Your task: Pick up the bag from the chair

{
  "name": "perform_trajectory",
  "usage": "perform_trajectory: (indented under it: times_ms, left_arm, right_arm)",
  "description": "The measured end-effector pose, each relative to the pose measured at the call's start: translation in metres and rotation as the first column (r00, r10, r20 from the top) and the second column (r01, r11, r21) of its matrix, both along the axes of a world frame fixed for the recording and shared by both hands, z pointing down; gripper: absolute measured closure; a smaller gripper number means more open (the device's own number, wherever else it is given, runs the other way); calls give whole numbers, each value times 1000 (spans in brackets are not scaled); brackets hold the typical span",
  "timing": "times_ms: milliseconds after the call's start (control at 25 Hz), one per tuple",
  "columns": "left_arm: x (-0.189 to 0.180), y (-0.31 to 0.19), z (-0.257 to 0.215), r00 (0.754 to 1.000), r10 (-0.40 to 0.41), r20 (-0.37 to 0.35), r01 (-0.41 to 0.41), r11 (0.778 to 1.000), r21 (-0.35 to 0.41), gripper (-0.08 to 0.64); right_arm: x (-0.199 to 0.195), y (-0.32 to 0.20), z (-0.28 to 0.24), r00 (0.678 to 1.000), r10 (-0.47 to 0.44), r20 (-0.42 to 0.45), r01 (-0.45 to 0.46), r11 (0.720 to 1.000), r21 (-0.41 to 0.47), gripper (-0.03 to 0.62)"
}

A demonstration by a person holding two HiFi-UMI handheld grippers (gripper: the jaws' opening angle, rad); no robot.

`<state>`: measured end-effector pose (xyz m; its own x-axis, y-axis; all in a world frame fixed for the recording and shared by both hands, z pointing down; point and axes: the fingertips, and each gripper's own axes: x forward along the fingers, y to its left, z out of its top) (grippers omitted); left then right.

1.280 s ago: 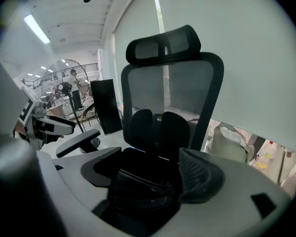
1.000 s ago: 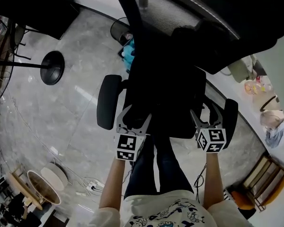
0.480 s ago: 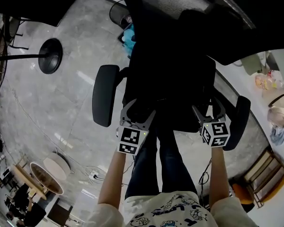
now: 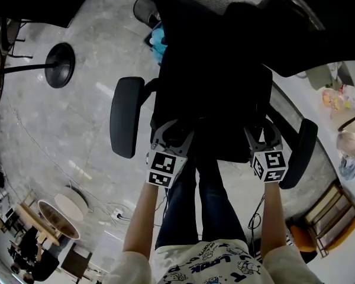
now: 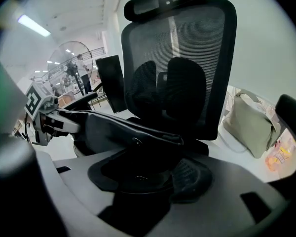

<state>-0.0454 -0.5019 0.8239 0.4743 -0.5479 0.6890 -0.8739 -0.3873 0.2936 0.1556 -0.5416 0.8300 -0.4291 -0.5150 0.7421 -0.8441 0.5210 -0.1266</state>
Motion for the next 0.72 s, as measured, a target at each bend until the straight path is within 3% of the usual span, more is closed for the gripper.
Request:
perform_trajectory:
  times_ms: [400, 720]
  left_arm:
    - [6, 2, -4, 998, 53, 28, -53, 999, 5, 495]
    - [-2, 2, -28, 999, 21, 44, -21, 1000, 14, 512]
  right_arm:
    - [5, -3, -6, 1000, -16, -25, 17, 1000, 12, 422]
    - [-2, 0, -35, 999, 0, -32, 1, 999, 43, 449]
